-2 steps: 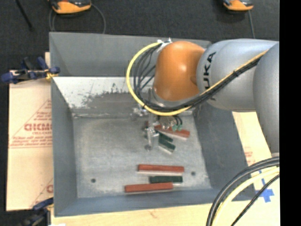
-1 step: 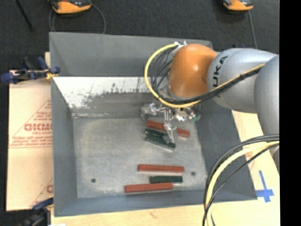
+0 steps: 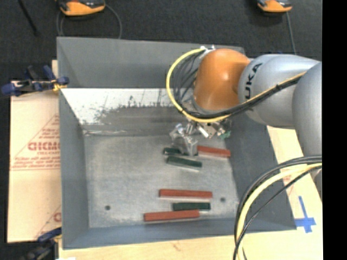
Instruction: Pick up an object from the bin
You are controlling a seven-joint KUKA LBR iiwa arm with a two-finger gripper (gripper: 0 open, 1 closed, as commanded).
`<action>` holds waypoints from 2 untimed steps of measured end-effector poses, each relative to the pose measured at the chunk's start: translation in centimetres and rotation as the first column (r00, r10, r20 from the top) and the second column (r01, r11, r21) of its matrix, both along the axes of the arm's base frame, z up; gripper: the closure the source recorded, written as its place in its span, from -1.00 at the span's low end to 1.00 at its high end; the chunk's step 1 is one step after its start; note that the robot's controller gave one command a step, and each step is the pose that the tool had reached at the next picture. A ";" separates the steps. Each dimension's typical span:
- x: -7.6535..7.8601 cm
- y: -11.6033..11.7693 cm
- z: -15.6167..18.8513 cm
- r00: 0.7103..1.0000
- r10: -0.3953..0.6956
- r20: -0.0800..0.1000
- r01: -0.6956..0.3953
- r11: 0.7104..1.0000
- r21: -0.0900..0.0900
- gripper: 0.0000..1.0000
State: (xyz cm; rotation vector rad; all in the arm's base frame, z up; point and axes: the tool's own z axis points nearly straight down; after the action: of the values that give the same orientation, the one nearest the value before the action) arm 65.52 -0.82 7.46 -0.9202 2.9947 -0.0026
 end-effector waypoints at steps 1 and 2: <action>-0.1 0.1 -0.2 1.000 0.000 -0.001 0.000 1.000 0.002 -1.00; -4.5 -4.3 -0.3 0.969 0.246 -0.003 -0.246 0.969 -0.003 -1.00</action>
Offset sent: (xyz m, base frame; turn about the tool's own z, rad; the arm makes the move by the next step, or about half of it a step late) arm 0.0000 0.0000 0.0000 0.0000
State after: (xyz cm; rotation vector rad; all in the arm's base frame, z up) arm 60.99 -5.15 7.20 -1.2854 2.8608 -0.0051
